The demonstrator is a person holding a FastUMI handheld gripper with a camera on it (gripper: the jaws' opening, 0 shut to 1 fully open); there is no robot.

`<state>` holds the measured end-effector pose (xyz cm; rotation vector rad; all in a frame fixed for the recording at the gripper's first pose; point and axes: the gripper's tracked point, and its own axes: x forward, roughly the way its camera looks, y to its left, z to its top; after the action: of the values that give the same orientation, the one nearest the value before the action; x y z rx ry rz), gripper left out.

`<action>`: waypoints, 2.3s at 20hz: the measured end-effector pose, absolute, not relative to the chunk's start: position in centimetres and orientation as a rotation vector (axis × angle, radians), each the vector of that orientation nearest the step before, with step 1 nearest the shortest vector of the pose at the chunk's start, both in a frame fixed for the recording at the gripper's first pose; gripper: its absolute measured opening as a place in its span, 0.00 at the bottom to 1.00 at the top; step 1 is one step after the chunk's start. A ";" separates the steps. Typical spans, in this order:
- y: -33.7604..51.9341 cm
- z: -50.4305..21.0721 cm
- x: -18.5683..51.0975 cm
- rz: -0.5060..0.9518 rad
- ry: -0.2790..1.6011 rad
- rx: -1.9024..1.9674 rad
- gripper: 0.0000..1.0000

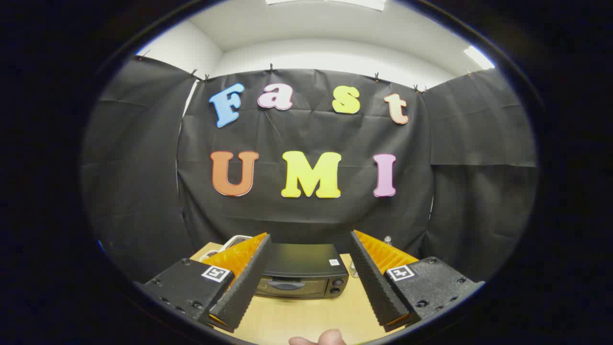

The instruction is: Open the toaster oven, put the food inside, and close the toaster oven door.

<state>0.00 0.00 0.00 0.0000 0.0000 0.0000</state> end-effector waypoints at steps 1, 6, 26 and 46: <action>0.3 0.1 0.0 0.006 -0.005 0.003 1.00; 1.7 0.9 -0.1 0.038 -0.009 0.009 1.00; 2.3 -1.2 0.7 0.023 0.033 0.017 1.00; 4.8 -19.0 17.1 0.094 0.324 0.008 1.00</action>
<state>17.10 4.83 -19.00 0.0084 0.3244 0.0937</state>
